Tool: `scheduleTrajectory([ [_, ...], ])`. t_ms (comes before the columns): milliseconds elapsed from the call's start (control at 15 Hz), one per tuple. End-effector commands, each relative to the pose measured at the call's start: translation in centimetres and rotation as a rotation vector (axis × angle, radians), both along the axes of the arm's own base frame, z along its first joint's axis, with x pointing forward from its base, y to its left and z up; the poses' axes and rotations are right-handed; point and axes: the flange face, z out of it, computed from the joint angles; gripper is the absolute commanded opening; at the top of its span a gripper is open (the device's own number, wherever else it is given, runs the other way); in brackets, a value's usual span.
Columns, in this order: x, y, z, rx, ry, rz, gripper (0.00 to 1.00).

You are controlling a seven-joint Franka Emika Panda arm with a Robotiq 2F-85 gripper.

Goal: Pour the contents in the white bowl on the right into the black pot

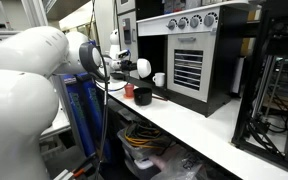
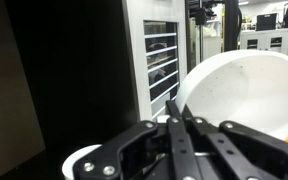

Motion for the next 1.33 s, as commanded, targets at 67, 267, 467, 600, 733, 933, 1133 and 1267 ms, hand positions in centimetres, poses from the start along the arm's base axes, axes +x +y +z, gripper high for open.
scheduleTrajectory([
  [67,0.07,-0.33,1.48,-0.07,0.023,0.007,0.01],
  [267,0.23,-0.39,1.74,-0.093,0.03,0.01,0.01],
  [467,0.37,-0.43,1.91,-0.114,0.041,0.013,0.01],
  [600,0.46,-0.45,1.99,-0.123,0.046,0.013,0.01],
  [733,0.51,-0.48,2.01,-0.128,0.051,0.013,0.01],
  [933,0.54,-0.53,2.03,-0.134,0.059,0.012,0.01],
  [1133,0.57,-0.59,2.03,-0.14,0.066,0.01,0.01],
  [1267,0.62,-0.66,2.06,-0.144,0.07,0.01,0.01],
])
